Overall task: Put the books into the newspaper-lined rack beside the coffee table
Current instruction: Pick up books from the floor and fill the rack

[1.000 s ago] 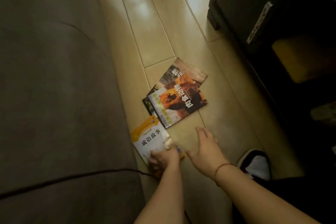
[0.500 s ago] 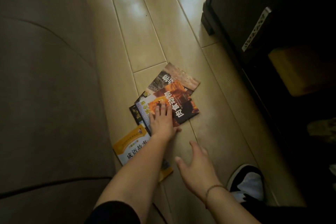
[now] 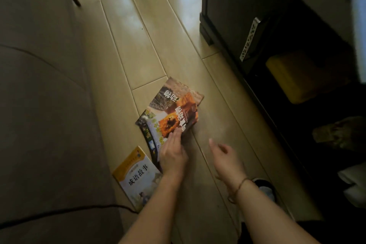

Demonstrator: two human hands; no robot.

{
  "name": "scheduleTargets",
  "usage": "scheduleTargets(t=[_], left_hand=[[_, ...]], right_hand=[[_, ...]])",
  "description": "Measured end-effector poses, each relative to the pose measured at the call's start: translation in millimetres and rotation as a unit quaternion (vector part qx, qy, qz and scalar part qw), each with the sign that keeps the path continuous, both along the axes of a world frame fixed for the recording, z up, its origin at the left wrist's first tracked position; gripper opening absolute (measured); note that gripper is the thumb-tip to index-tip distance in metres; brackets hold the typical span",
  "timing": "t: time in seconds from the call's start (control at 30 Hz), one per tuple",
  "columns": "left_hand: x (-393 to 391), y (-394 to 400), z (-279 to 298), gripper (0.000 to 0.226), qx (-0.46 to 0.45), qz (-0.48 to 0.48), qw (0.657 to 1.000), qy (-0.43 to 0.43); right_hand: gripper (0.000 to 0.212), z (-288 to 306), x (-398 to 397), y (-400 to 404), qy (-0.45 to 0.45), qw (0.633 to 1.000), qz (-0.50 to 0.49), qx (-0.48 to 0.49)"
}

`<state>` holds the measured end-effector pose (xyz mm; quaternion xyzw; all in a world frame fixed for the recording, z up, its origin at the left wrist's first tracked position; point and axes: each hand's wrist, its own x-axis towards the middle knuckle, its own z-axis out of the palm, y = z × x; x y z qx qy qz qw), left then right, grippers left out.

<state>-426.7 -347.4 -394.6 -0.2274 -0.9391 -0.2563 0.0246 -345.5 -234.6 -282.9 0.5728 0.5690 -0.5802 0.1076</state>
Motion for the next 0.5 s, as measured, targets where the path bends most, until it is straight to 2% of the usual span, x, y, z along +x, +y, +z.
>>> scheduleTargets(t=[0.07,0.13,0.17,0.2,0.23,0.27,0.3,0.33,0.37,0.4,0.43,0.5], left_hand=[[30,-6,4,0.055,0.123,-0.04,0.992,0.009],[51,-7,12,0.049,0.16,-0.112,0.981,0.011],[58,-7,14,0.046,0.17,-0.132,0.976,0.003],[66,-7,14,0.045,0.188,-0.139,0.972,-0.003],[74,-8,15,0.045,0.208,-0.138,0.968,-0.012],[83,-9,14,0.046,0.221,-0.127,0.967,-0.013],[90,-9,16,0.05,0.221,-0.095,0.971,-0.012],[98,-8,24,0.055,0.222,-0.028,0.974,-0.027],[105,-5,36,0.06,0.243,0.078,0.964,-0.078],[110,1,54,0.062,0.317,0.211,0.906,-0.185],[111,7,76,0.056,0.416,0.336,0.791,-0.297],[104,17,114,0.037,0.564,0.431,0.558,-0.429]], right_hand=[[0.053,7,-5,17,0.043,0.993,-0.079,-0.081],[0.069,9,-8,27,0.082,0.983,-0.093,-0.139],[0.069,10,-9,29,0.09,0.982,-0.089,-0.142],[0.055,12,-10,30,0.086,0.985,-0.082,-0.123],[0.033,12,-10,29,0.075,0.991,-0.068,-0.088],[0.015,13,-9,29,0.057,0.996,-0.045,-0.042],[0.013,15,-9,27,0.047,0.999,-0.025,-0.006],[0.015,19,-8,24,0.047,0.999,-0.002,0.017],[0.014,26,-9,21,0.063,0.997,0.009,0.033],[0.012,34,-9,19,0.084,0.996,0.008,0.033],[0.01,42,-10,15,0.119,0.993,-0.018,0.011],[0.014,61,-11,7,0.202,0.973,-0.1,-0.052]])
